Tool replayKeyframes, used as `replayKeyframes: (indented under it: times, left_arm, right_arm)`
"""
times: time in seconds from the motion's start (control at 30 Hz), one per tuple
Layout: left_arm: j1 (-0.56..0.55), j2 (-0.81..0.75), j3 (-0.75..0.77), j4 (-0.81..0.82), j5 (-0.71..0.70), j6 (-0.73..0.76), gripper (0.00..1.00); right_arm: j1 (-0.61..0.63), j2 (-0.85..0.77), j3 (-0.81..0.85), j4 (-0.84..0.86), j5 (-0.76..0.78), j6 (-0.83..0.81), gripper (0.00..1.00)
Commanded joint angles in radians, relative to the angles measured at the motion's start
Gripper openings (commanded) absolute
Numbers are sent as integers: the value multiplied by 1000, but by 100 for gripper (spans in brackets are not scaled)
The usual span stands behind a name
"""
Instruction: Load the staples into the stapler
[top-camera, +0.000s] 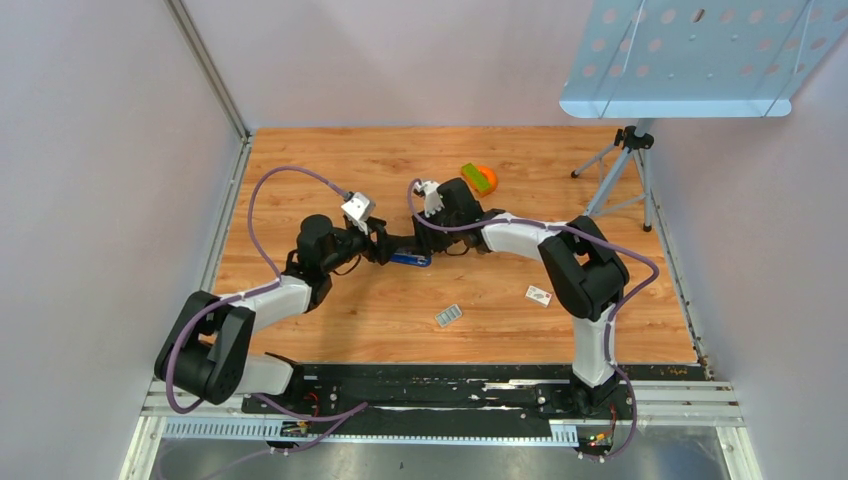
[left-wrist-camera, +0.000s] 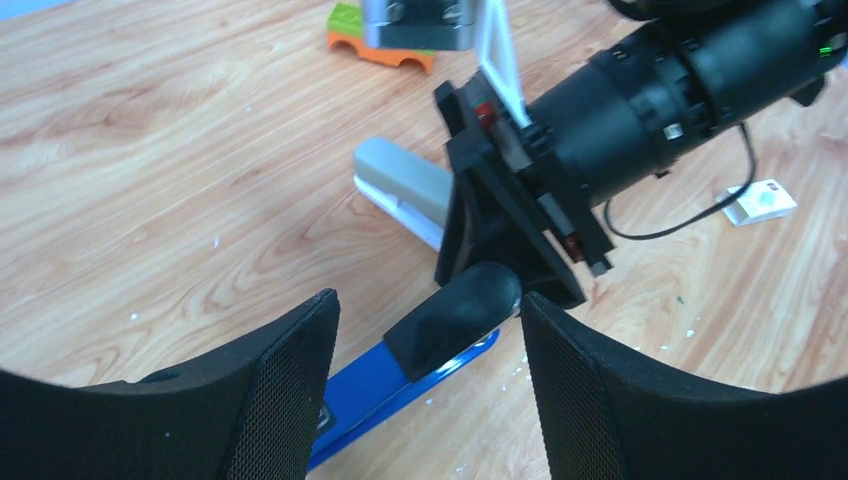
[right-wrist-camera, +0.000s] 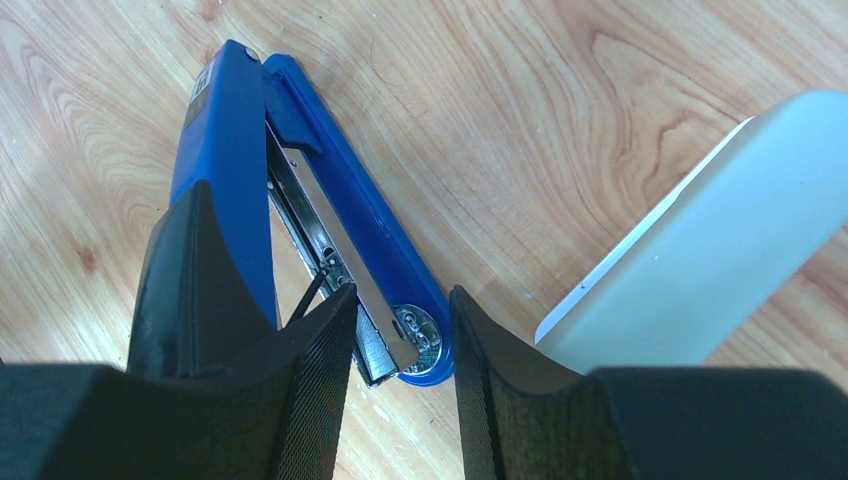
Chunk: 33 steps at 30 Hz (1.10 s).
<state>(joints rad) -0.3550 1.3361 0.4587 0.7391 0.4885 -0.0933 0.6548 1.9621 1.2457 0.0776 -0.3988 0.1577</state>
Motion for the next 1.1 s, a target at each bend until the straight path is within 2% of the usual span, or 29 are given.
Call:
replayKeyframes:
  times: [0.0, 0.23, 0.4, 0.57, 0.63, 0.7, 0.77, 0.87, 1.07]
  left_arm:
    - [-4, 26, -11, -49, -121, -4, 68]
    - [-4, 72, -6, -24, -168, -130, 66]
    - [-5, 41, -2, -58, -231, -301, 64]
    - [-5, 21, 45, -211, -334, -467, 63]
    - [-5, 45, 77, -268, -327, -501, 63]
    - [-4, 78, 102, -307, -309, -557, 63]
    - [-5, 105, 94, -278, -292, -616, 63]
    - [-6, 128, 62, -203, -280, -673, 63]
    - [-6, 143, 53, -185, -268, -681, 63]
  right_arm:
    - [-23, -41, -44, -51, -7, -25, 42]
    - [-35, -73, -74, -23, -27, -2, 46]
    - [-41, -89, -83, -20, -40, 3, 48]
    - [-45, -108, -93, -20, -54, 8, 43]
    - [-46, -113, -95, -17, -70, 14, 40]
    - [-48, -118, -101, -11, -94, 18, 43]
    - [-48, -122, -104, -9, -111, 23, 46]
    - [-50, -130, -112, -9, -127, 31, 46]
    - [-55, -156, -132, -23, -116, 41, 43]
